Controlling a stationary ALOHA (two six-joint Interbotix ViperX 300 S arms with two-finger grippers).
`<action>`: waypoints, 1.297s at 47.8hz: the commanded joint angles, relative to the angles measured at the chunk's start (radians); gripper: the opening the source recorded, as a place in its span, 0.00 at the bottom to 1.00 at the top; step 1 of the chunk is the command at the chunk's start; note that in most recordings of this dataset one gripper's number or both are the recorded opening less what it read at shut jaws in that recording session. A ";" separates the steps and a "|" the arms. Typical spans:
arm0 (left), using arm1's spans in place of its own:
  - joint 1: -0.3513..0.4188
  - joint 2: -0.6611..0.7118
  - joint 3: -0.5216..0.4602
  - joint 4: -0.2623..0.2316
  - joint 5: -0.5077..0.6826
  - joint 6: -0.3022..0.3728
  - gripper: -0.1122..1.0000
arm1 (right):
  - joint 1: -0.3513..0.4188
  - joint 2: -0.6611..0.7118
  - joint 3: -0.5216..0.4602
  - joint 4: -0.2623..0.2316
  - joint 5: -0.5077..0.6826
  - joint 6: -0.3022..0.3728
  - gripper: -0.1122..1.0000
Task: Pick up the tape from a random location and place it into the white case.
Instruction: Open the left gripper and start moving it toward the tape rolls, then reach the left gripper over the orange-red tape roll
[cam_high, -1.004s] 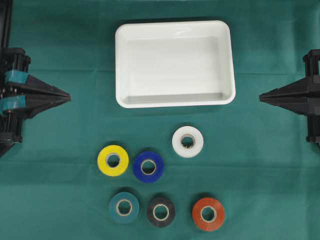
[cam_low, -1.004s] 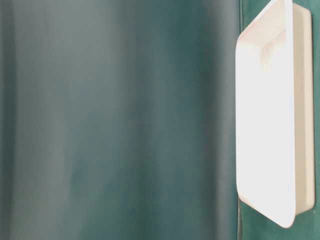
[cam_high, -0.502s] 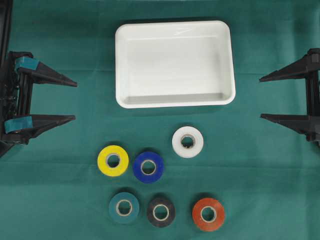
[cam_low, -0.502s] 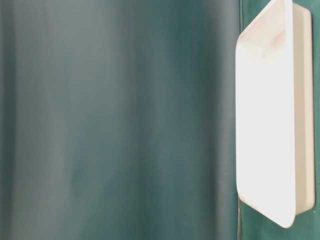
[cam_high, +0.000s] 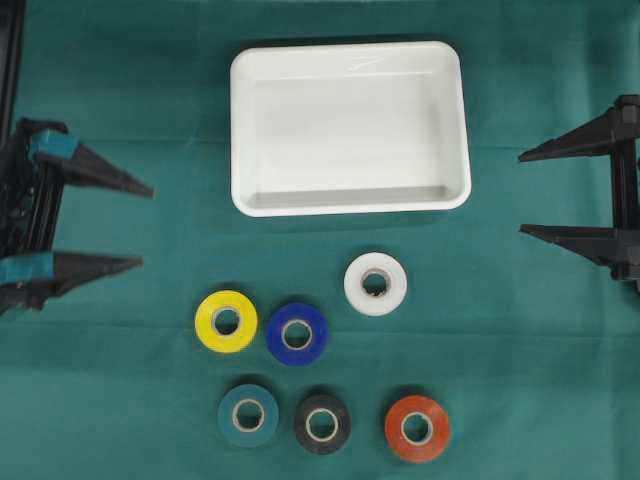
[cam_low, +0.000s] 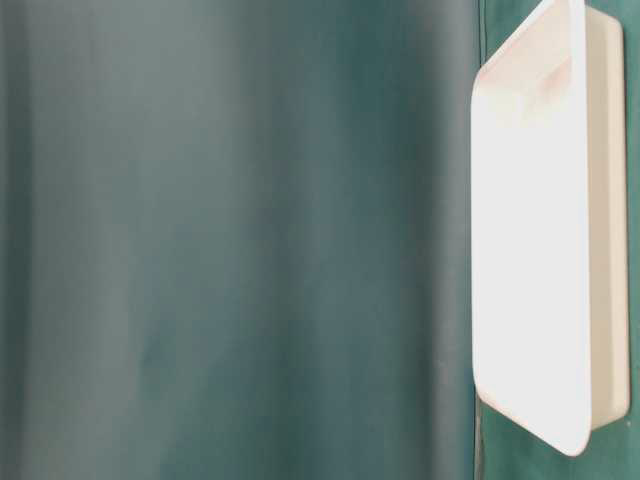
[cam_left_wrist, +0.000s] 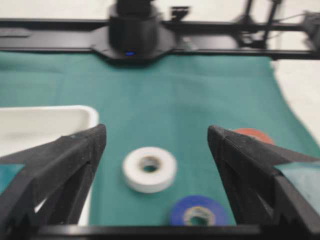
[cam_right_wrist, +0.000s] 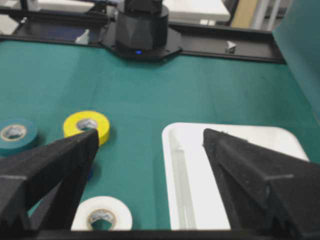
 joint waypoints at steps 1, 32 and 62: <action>-0.055 0.009 -0.034 -0.002 0.003 0.002 0.98 | -0.002 0.006 -0.028 0.002 -0.003 0.003 0.92; -0.163 0.034 -0.054 -0.003 0.046 0.002 0.97 | -0.003 0.006 -0.028 -0.002 0.020 0.003 0.92; -0.176 0.552 -0.405 -0.003 -0.043 0.005 0.97 | -0.003 0.008 -0.029 -0.011 -0.009 0.002 0.92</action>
